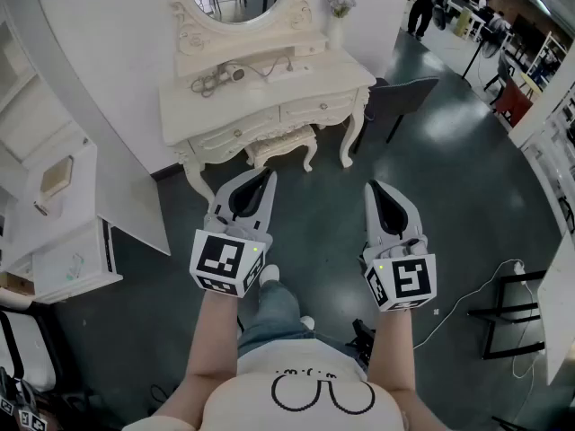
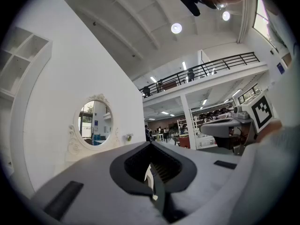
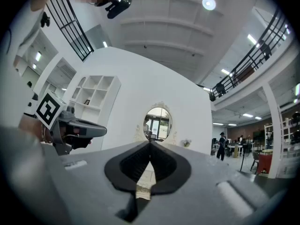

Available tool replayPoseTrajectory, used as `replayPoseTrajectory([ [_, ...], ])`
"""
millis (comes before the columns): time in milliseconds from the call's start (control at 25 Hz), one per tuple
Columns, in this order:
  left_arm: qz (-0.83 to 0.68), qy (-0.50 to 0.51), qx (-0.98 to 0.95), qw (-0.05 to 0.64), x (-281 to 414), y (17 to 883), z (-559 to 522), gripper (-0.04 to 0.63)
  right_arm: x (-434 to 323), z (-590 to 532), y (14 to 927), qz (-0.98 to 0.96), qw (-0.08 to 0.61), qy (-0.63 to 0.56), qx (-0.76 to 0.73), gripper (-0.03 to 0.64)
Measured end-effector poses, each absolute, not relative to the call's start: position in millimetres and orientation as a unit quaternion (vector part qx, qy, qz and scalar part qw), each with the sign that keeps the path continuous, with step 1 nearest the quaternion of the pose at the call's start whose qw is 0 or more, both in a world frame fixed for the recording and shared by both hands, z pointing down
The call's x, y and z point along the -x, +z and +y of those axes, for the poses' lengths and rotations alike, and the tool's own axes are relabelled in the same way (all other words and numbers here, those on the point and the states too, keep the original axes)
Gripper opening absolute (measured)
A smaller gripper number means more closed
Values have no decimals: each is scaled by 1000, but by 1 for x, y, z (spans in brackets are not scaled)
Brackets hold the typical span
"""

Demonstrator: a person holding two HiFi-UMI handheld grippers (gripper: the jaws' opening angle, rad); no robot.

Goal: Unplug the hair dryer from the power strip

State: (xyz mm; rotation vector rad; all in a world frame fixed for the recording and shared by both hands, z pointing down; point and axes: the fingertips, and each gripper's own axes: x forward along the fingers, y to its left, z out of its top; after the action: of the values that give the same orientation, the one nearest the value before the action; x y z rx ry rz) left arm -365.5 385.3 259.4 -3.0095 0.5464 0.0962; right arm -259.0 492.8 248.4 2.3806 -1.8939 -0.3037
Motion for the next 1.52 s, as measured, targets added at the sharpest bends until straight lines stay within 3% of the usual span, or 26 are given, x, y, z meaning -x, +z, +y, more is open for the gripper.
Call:
replayPoseTrajectory([
  [560,208,49,977,16,326,272,316,-2,197,448,256,-613,37,-90,-784,2],
  [1520,196,28,980,-15,156,295,30,-2,42,156,266,-628,76,-74,-771,2],
])
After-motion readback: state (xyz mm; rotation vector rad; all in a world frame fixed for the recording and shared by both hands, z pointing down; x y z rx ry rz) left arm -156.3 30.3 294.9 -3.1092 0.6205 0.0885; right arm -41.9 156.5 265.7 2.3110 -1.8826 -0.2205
